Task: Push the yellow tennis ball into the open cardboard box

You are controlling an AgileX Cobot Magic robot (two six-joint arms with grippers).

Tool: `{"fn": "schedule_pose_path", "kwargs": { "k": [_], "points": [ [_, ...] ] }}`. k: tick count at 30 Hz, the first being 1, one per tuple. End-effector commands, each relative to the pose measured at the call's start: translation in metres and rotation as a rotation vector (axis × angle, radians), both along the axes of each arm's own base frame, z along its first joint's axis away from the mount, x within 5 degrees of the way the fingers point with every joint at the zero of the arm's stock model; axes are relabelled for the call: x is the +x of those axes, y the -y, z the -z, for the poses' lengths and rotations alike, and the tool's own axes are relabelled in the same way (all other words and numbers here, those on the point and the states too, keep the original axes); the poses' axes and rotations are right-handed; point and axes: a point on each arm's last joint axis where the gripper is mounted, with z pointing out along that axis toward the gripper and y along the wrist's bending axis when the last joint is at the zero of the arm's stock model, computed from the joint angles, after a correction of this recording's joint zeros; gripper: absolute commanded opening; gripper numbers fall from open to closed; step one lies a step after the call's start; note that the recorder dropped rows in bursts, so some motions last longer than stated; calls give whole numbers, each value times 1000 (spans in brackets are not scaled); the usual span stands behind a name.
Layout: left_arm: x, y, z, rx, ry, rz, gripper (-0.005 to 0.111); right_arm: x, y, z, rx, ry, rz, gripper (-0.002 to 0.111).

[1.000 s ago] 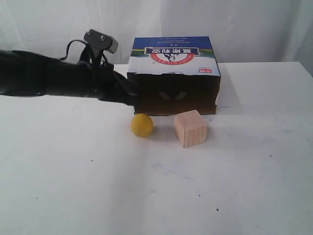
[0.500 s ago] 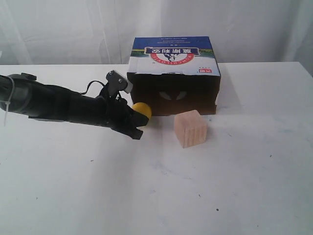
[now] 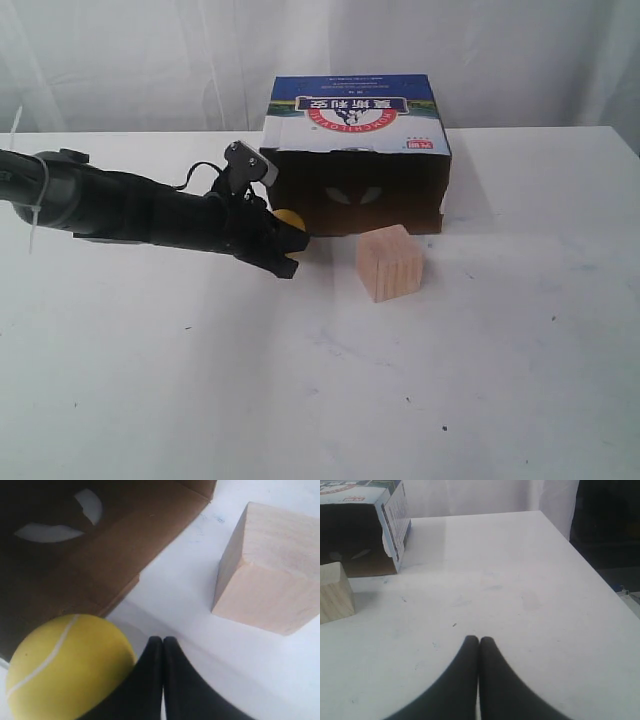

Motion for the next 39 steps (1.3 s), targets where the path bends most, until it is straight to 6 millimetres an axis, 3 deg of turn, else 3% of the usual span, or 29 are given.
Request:
{"fn": "schedule_pose_path", "kwargs": {
  "k": [1,6,9,13,18,28,34,39],
  "points": [
    [-5,2,-13,-41,71,75,0,0,1,0,-12,11,9,0],
    [-22,-7,-42,-35,97,60,0,0,1,0,-12,11,9,0],
    [-31,-22,-50,41,86,-53,0,0,1,0,-12,11,9,0],
    [-34,-36,-38,155,98,-101,0,0,1,0,-12,11,9,0],
    [-35,-32,-15,61,62,26,0,0,1,0,-12,11,9,0],
    [-18,-21,13,38,30,68,0,0,1,0,-12,11,9,0],
    [-3,-9,15,-23,51,110,0,0,1,0,-12,11,9,0],
    [22,-3,1,-14,137,77,0,0,1,0,-12,11,9,0]
  ]
}}
